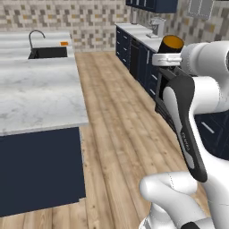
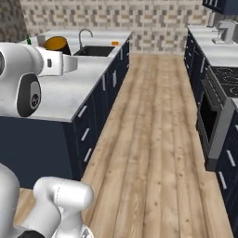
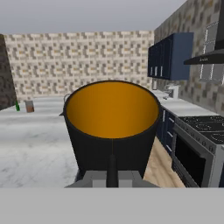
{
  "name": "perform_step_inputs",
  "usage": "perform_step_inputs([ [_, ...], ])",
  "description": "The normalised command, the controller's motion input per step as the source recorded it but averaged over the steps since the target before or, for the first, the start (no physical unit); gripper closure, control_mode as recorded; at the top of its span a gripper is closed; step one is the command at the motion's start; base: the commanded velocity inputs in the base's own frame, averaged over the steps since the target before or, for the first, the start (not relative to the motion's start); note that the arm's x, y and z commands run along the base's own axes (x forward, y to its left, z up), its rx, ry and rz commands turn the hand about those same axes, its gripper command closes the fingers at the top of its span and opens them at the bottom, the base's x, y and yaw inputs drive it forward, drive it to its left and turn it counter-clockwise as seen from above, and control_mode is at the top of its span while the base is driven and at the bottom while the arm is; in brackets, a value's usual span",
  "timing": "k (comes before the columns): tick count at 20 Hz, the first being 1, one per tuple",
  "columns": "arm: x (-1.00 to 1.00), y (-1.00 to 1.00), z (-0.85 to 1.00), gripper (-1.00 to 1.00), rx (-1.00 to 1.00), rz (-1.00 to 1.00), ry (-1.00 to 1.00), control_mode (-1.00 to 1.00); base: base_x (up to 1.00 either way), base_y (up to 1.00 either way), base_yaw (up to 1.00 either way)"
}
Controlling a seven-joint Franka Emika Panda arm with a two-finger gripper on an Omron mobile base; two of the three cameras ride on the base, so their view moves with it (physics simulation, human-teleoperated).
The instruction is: Open the cabinet directly in front. Then move the beer and the mug to the dining counter with the jar on it.
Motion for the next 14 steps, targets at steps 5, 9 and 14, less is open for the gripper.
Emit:
perform_step_inputs([
  [5, 0.00, 0.00, 0.00, 1.00, 0.00, 0.00, 0.00, 1.00, 1.00, 0.10, 0.05],
  [9, 0.00, 0.00, 0.00, 1.00, 0.00, 0.00, 0.00, 1.00, 0.95, -0.19, 0.16],
  [14, 0.00, 0.00, 0.00, 1.00, 0.00, 0.00, 0.00, 1.00, 0.09, 0.11, 0.00],
])
